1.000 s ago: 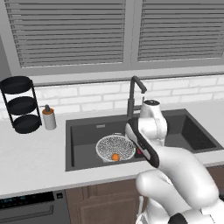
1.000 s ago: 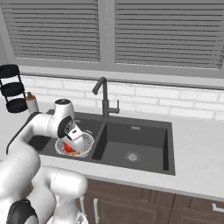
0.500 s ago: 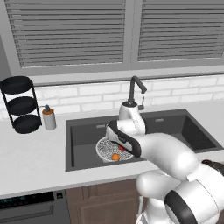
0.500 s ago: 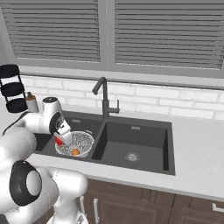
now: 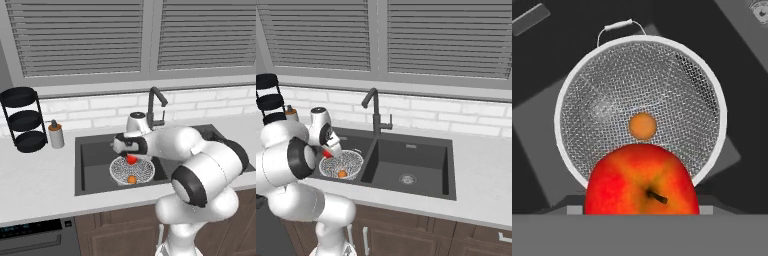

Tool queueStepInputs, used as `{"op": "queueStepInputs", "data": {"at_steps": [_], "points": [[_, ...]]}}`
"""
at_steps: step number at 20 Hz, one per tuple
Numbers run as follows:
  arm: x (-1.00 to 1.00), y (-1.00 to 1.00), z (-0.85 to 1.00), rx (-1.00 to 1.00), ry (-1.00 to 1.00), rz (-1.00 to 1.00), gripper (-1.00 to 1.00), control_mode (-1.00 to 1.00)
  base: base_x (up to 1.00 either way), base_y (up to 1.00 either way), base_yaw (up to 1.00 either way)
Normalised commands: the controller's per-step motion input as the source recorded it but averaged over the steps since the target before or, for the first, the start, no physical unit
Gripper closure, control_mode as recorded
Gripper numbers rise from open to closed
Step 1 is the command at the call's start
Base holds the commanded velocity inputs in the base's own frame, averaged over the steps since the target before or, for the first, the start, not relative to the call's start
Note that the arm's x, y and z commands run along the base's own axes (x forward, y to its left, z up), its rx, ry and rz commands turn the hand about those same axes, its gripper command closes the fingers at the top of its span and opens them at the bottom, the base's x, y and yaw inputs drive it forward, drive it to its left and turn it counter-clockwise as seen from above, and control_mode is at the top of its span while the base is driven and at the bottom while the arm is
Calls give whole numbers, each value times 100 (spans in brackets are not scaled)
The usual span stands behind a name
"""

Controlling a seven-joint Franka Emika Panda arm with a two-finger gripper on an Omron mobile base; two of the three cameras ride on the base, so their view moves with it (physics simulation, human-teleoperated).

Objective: Put the colander in the sink, put the apple, tangerine in the colander, and turn on the sink faucet and pour water over the colander.

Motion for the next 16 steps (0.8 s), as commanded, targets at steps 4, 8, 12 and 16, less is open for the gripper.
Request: {"op": "queueStepInputs", "data": {"at_steps": [4, 8, 12, 16], "points": [[35, -1, -54, 0, 0, 1, 100, -100, 0, 0, 0], [28, -1, -55, 0, 0, 1, 100, -100, 0, 0, 0], [19, -1, -54, 0, 0, 1, 100, -100, 0, 0, 0], [16, 0, -42, 0, 0, 0, 100, -100, 0, 0, 0]]}}
